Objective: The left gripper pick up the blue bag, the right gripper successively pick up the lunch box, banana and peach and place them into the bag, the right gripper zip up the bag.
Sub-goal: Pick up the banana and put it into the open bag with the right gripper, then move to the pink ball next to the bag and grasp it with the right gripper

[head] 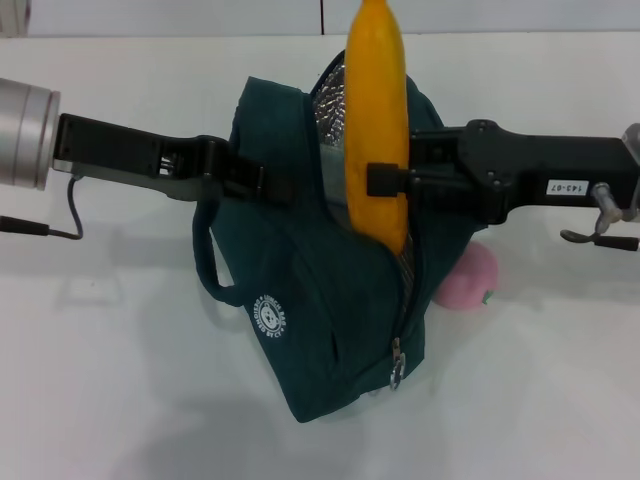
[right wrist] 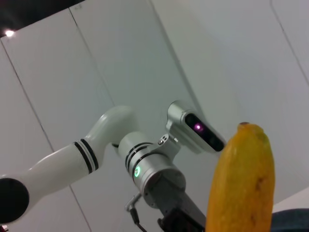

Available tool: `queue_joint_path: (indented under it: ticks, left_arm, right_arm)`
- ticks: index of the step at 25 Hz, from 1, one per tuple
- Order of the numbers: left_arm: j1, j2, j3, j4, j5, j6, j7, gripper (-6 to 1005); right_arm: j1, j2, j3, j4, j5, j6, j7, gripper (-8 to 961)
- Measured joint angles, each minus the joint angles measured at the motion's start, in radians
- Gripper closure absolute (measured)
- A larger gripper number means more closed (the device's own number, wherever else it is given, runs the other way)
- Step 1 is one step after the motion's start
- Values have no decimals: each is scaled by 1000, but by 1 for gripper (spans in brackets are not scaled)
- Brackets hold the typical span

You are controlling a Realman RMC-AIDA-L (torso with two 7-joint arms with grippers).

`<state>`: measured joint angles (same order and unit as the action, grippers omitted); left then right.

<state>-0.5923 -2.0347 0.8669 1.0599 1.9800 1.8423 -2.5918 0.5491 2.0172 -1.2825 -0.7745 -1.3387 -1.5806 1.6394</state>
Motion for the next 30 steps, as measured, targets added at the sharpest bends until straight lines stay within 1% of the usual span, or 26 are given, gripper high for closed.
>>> queue_joint_path:
  ticks: [9,12,14,16,19,21,22,26,27,30]
  left_arm:
    - [1,-1,0,4,0,2,-3,956]
    - [0,-1,0,5,0,2,-4,956]
    - [0,-1,0,3,0,2,-4,956]
    - [1,-1,0,3,0,2,-3,956]
    - [5,-1,0,0,0,2,0,956]
    - [8,-1,0,0,1,2,3,956]
    - [9,-1,0,-1,3,1,6,956]
    - [15,-1,0,-2,8,-2,20,955]
    - [18,-1,0,-3,8,-4,23,955]
    - [26,-1,0,-5,9,-12,28,955]
  right_arm:
    - [-3,1,7,3,4,14,-1,456]
    - [-5,1,22,3,8,4,-1,295]
    - [-8,0,49,3,19,-13,-2,188]
    - [-18,-1,96,3,44,-54,-10,145]
    - [-36,-4,210,4,76,-140,-21,81]
    - [-47,-9,267,7,71,-170,-23,82]
    - [-57,-17,292,9,64,-182,-30,82]
    - [-98,-51,308,13,20,-185,-94,83]
    - [-107,-54,310,13,0,-180,-113,83]
    - [-127,-50,318,13,-103,-150,-169,84]
